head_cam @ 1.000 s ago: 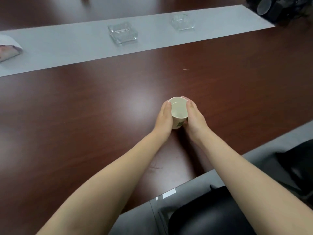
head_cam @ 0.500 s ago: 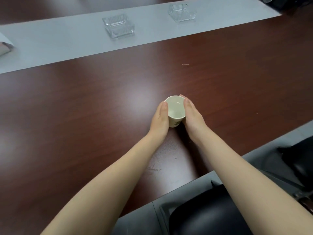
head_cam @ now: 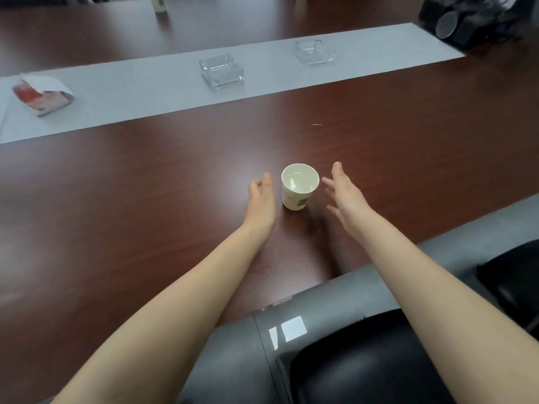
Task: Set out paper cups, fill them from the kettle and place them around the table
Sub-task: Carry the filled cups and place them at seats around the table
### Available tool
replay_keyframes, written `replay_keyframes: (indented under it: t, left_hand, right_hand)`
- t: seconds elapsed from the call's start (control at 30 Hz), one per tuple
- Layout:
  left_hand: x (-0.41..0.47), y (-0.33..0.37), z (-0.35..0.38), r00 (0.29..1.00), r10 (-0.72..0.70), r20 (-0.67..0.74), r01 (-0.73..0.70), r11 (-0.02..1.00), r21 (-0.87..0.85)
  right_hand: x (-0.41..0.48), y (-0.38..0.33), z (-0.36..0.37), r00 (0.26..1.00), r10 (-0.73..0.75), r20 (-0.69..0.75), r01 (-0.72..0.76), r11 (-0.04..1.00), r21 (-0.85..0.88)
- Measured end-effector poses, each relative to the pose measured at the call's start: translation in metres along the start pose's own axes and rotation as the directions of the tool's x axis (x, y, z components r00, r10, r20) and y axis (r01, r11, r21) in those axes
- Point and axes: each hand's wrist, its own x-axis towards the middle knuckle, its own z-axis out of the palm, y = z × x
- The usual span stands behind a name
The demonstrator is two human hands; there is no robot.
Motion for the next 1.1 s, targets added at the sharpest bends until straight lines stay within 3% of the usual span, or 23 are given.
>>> replay_keyframes:
  t: [0.3,0.63,0.93,1.1]
  left_hand:
    - [-0.115,0.016,-0.015,0.991,0.096,-0.093,-0.094,0.995,0.032]
    - [-0.33,-0.012,-0.039,0.941,0.213,-0.265,-0.217,0.976,0.014]
    - [-0.516,-0.024,-0.124,0.844,0.205,-0.496,-0.189,0.978,0.083]
    - [-0.606,-0.027,-0.196,0.755,0.213,-0.62,-0.175,0.977,0.122]
  right_hand:
    - [-0.11,-0.016,-0.032,0.994,-0.111,0.0,0.111,0.99,-0.083]
    - [-0.312,0.016,-0.064,0.943,-0.256,0.215,0.282,0.954,-0.101]
    - [-0.468,0.036,-0.024,0.827,-0.158,0.54,0.306,0.931,-0.197]
    - [-0.562,0.02,0.027,0.691,-0.2,0.694,0.459,0.863,-0.208]
